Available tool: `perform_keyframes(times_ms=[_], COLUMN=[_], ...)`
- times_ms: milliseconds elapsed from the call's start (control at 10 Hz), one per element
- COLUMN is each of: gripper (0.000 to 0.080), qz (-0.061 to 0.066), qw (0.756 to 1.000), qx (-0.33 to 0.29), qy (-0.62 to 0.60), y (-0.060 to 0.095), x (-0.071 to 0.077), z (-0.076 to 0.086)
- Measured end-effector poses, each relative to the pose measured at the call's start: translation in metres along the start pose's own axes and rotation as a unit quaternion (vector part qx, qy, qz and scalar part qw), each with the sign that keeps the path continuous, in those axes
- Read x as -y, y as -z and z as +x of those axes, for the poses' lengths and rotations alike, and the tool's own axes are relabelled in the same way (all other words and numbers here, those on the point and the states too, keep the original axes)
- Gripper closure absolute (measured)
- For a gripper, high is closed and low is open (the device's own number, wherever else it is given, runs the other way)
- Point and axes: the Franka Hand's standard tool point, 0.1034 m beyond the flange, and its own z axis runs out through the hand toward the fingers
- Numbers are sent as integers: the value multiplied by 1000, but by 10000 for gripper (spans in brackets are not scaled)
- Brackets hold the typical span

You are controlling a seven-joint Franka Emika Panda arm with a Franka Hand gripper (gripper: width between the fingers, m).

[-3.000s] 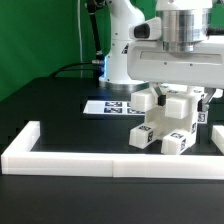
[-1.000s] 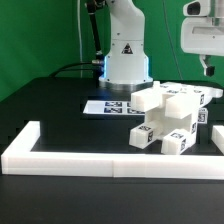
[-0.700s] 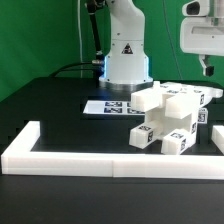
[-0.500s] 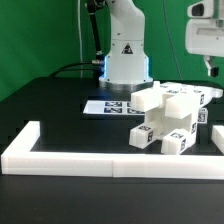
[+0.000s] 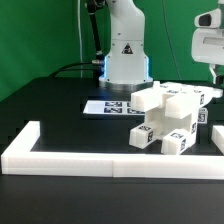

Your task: Assemble chair

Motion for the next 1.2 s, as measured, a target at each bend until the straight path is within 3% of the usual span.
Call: perform_keyframes(times_ms=[800,1200], gripper=[150,150], qz=[-4,-11], qw=[1000,1000], qx=[4,5], qy=[12,18], y=[-11,-20], x=[10,4], z=[-18,-21])
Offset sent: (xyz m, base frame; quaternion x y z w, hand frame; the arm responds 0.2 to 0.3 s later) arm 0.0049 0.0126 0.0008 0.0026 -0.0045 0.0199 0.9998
